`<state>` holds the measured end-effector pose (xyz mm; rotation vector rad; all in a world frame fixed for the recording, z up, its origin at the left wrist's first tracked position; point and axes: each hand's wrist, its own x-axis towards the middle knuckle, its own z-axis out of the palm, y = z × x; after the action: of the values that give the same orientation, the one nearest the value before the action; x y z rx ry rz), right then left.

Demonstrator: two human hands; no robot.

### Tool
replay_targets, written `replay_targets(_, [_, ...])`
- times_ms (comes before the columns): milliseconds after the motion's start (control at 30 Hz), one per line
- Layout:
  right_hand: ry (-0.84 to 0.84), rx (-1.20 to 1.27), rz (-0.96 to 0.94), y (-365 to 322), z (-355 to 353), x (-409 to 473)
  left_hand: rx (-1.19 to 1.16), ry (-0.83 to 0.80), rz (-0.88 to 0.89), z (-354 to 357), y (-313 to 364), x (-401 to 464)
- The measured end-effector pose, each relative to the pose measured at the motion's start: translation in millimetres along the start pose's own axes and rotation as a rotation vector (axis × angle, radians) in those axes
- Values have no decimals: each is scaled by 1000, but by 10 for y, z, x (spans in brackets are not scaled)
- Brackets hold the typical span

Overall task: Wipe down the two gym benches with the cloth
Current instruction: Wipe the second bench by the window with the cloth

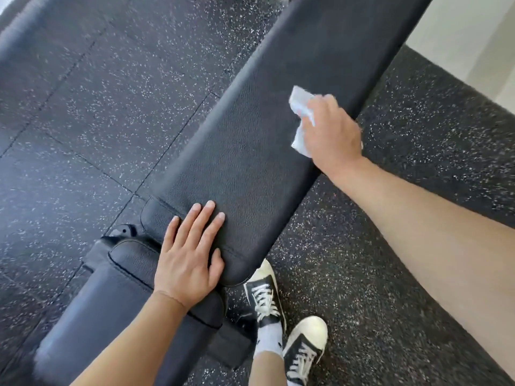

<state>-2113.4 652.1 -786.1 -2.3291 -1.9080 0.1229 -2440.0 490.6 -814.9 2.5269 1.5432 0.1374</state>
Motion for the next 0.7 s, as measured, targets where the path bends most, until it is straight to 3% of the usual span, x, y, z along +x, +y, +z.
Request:
replay_targets(100, [6, 30, 75, -307, 20, -51, -8, -12, -1, 14, -8, -9])
replay_targets(300, [-53, 172, -440, -1325, 133, -1000, -26, -15, -6, 13, -18, -7])
replay_targets(467, [13, 52, -835, -930, 80, -643, -46, -25, 0, 13, -26, -8])
replay_targets(533, [7, -92, -769, -555, 26, -201, -49, -31, -3, 8, -27, -5])
replay_targets(600, [-46, -154, -480, -250, -85, 304, -47, -34, -8, 7, -29, -7])
replay_targets(700, [-54, -16, -92, -153, -189, 773, -62, -43, -6, 0, -23, -7])
